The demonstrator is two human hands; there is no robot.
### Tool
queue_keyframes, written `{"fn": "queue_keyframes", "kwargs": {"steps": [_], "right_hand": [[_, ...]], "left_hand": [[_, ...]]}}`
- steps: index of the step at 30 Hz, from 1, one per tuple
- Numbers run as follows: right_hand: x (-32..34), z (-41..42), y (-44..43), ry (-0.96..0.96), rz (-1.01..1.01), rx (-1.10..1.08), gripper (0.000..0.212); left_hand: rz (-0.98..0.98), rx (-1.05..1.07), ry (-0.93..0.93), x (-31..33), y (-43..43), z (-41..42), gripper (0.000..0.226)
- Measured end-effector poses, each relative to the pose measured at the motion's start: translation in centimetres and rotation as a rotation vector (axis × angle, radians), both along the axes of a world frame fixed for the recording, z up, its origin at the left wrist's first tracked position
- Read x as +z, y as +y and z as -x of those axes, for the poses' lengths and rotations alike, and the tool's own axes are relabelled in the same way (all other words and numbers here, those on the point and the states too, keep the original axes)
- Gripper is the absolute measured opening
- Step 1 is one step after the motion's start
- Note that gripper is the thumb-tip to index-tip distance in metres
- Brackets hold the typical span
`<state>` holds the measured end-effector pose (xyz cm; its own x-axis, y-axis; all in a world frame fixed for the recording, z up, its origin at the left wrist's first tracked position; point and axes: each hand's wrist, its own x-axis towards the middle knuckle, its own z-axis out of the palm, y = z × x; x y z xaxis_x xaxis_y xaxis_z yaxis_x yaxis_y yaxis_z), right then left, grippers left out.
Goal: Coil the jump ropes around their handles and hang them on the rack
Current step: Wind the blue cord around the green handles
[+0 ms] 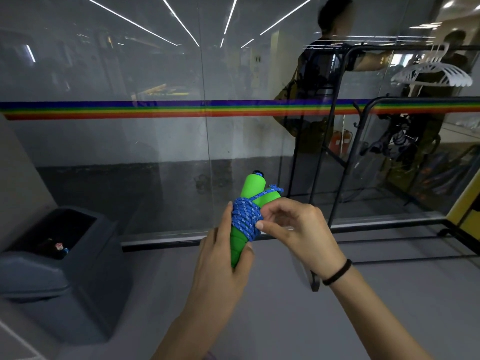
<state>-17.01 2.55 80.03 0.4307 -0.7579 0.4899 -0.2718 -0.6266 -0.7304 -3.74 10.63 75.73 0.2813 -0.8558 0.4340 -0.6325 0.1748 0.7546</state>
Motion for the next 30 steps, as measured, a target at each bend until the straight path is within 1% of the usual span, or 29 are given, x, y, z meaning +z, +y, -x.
{"fn": "queue_keyframes", "kwargs": {"steps": [2,4,8,12,15,19,22,25,28,30], "right_hand": [[0.1,0.1,0.0,0.105,0.045,-0.016,0.011],[0.1,0.0,-0.1,0.154,0.068,-0.018,0.012],[-0.3,-0.3,-0.3,0.099,0.021,0.028,0.012],[-1.0,-0.5,-0.8,0.047,-0.091,0.102,0.012],[-1.7,-0.5,-1.3,0.079,-0.14,0.143,0.016],[-2.3,-0.6,-1.3,0.174,-0.046,0.113,0.024],[-2.2,-0.7,-1.5,0.209,0.084,0.046,0.02],[-2.6,-1.0,-1.7,0.203,0.161,0.008,0.015],[-3.2,-1.4,-1.6,0.182,0.218,-0.126,0.014],[-3.3,-1.8,-1.5,0.155,0.24,-0.229,0.018]], "left_hand": [[-0.011,0.023,-0.052,-0.1,-0.1,-0.2,0.074],[-0.017,0.044,-0.083,-0.1,-0.1,-0.2,0.072],[-0.031,0.059,-0.111,-0.1,-0.3,-0.4,0.072],[-0.044,0.036,-0.089,-0.5,-0.4,-0.7,0.072],[-0.062,0.033,-0.108,-0.9,-0.4,-1.0,0.073],[-0.078,0.027,-0.128,-1.7,-0.6,-1.5,0.073],[-0.07,0.021,-0.094,-2.0,-0.8,-1.2,0.071],[-0.067,0.025,-0.112,-2.3,-0.9,-1.1,0.068],[-0.057,0.007,-0.11,-2.4,-0.9,-0.9,0.07],[-0.05,-0.012,-0.083,-2.3,-1.0,-0.5,0.069]]}}
